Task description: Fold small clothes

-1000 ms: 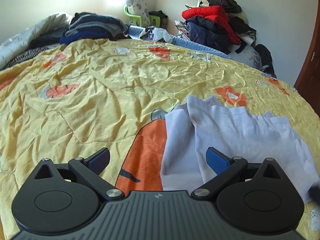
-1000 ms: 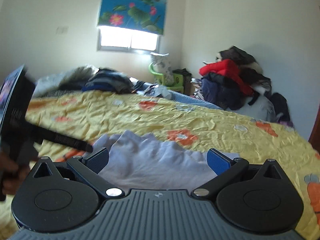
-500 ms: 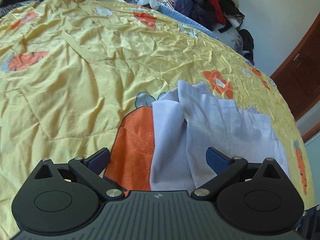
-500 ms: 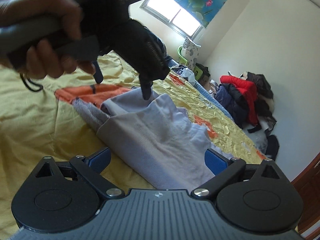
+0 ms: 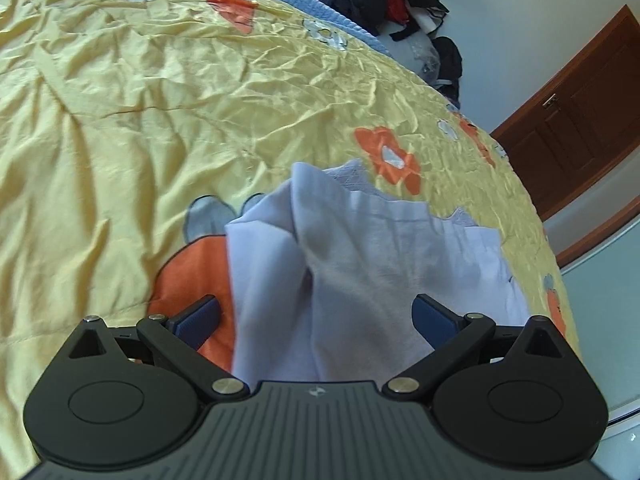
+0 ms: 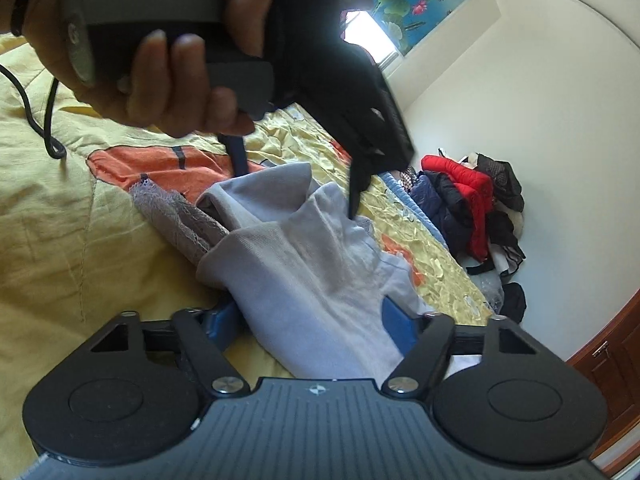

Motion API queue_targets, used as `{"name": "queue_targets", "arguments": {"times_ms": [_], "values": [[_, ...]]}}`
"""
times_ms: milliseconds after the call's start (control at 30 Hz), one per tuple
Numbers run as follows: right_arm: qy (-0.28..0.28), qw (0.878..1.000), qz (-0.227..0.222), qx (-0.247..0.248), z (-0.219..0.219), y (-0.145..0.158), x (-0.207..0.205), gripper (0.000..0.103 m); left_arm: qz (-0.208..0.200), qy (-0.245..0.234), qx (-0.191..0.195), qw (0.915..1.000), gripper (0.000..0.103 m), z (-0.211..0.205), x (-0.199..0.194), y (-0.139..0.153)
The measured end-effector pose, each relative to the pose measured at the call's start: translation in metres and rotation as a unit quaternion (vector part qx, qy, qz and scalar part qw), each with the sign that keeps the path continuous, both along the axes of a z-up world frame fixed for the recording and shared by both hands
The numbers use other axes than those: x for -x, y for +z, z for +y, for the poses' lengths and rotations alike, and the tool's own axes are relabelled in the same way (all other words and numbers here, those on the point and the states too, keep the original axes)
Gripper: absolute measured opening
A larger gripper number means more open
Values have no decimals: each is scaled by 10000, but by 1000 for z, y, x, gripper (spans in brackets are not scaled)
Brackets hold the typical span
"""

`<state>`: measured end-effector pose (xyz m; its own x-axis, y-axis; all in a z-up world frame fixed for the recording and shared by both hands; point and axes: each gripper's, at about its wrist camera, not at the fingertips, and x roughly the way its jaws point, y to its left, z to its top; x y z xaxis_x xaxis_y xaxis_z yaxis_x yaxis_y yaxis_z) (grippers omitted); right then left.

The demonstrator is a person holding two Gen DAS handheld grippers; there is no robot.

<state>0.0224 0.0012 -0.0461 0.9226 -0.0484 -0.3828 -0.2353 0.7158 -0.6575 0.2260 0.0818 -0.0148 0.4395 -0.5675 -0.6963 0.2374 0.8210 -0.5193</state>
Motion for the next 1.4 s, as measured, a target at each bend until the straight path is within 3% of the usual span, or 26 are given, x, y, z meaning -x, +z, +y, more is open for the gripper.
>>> {"name": "queue_targets", "arguments": {"times_ms": [233,300,367,433,533,633,933,1400], "values": [[158,9998,121,74,5,-4,-2,38,105,183,794,9966,102,1,-15,-9],[182,9997,127,117,8,-5,-2,35,104,256,881,9957,98,2,-18,-10],[215,9996,133,142,10,-6,0,33,28,301,704,9971,81,-1,-19,-8],[260,9994,147,166,10,-7,2,29,-72,362,410,9985,53,-5,-18,-7],[335,9990,151,268,12,-9,4,26,-63,516,203,9984,25,-5,-19,-9],[386,9986,178,302,12,-10,4,22,-46,570,180,9982,13,-4,-19,-12],[500,9981,149,-317,-3,5,11,16,-790,558,-571,9937,10,-30,4,15],[357,9863,-67,-1610,-51,47,30,14,-1070,637,-629,9902,10,-59,23,56]]}}
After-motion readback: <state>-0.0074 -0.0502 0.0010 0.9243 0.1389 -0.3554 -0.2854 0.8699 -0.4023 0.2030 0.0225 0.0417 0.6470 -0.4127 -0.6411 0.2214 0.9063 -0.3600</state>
